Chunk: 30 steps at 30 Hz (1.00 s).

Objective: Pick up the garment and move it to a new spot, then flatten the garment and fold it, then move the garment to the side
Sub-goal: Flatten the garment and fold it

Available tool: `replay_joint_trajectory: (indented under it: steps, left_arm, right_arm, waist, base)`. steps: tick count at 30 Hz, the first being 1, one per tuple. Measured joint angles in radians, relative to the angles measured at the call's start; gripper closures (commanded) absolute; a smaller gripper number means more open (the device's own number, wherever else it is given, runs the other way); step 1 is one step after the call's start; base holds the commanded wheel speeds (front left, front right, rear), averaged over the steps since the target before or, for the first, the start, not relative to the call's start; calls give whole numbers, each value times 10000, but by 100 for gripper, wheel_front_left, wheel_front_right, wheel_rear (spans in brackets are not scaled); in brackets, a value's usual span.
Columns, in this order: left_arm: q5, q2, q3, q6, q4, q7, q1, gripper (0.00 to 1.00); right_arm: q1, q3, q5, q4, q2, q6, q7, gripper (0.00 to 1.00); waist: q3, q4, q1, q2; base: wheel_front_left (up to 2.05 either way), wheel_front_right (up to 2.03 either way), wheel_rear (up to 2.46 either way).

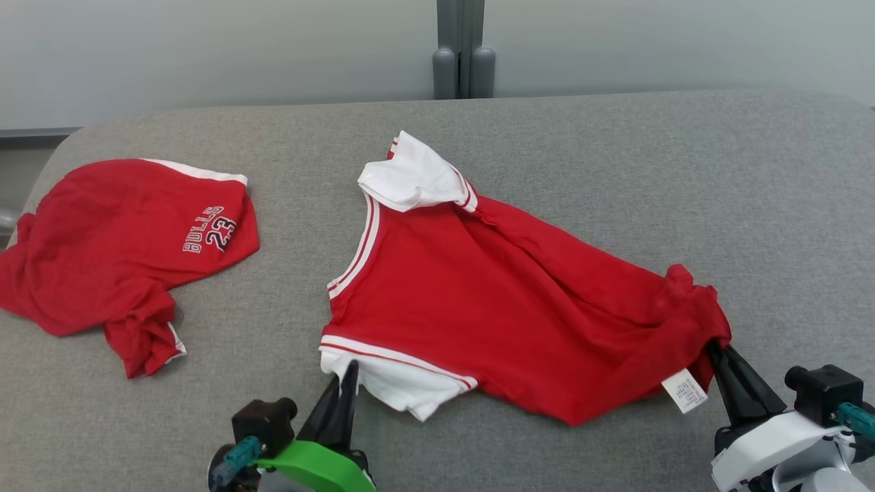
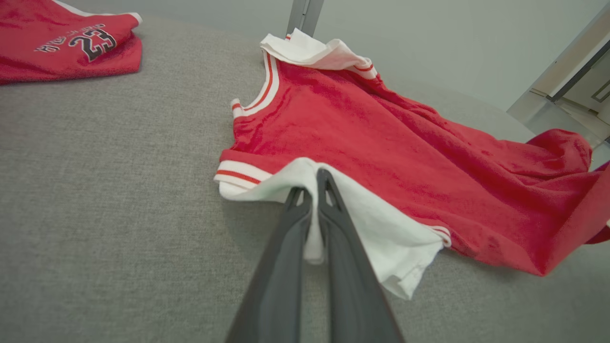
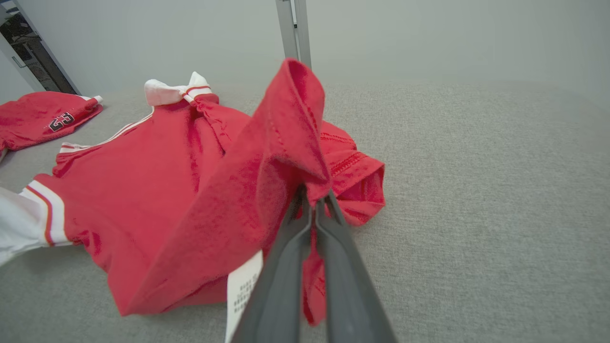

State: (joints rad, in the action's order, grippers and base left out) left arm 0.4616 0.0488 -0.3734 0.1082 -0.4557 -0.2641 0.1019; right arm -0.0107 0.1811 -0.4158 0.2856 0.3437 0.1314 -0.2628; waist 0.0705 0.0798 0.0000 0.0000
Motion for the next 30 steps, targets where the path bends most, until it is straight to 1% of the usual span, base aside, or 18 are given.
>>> replay_joint_trajectory:
  steps: [3, 6, 9, 13, 15, 18, 21, 24, 26, 30]
  left_arm:
    - [-178, 84, 359, 58, 512, 2, 113, 100]
    - [-140, 263, 606, 98, 773, 0, 610, 100]
    - [-165, 623, 556, 150, 677, 12, 1487, 100]
    - [-44, 963, 474, 176, 495, 466, 3173, 100]
    - [297, 1162, 537, 194, 192, 821, 4416, 100]
    - [1114, 1269, 846, 194, -420, 1360, 6247, 100]
    - [1409, 1394, 1041, 196, -1124, 1659, 8336, 100]
    - [1325, 1565, 834, 196, -1833, 1839, 10285, 100]
    - [1229, 1582, 700, 196, -2295, 1850, 11446, 100]
    - [1220, 1530, 794, 205, -3256, 1542, 13828, 100]
  right_arm:
    - [-83, 79, 40, -326, 148, 0, 0, 100]
    - [-619, 313, -23, -376, 219, 0, 2, 100]
    - [-1456, 594, -161, -111, 328, 0, 2, 100]
    - [-2897, 934, -552, 477, 506, 0, 100, 100]
    - [-4118, 1141, -1060, 938, 583, 0, 332, 100]
    - [-6007, 1415, -1733, 1678, 646, 2, 813, 100]
    - [-8077, 1695, -2178, 2504, 786, 0, 1237, 100]
    - [-10083, 1781, -2661, 3329, 744, 0, 1549, 100]
    - [-11250, 1710, -2894, 3858, 671, 0, 1622, 100]
    - [-13337, 1699, -3097, 4874, 587, 0, 1597, 100]
  waist:
    - [-67, -112, 0, 0]
    - [-85, -244, 0, 0]
    - [-4, -335, 0, 0]
    - [253, -385, 0, 0]
    - [504, -412, 0, 0]
    - [922, -470, 0, 0]
    - [1432, -550, 1, 0]
    - [1981, -642, 0, 0]
    - [2334, -708, 1, 0]
    - [3038, -858, 3, 0]
  base:
    - [0, 0, 0]
    - [0, 0, 0]
    - [0, 0, 0]
    - [0, 0, 0]
    - [0, 0, 0]
    - [0, 0, 0]
    - [0, 0, 0]
    - [0, 0, 0]
    - [0, 0, 0]
    - [0, 0, 0]
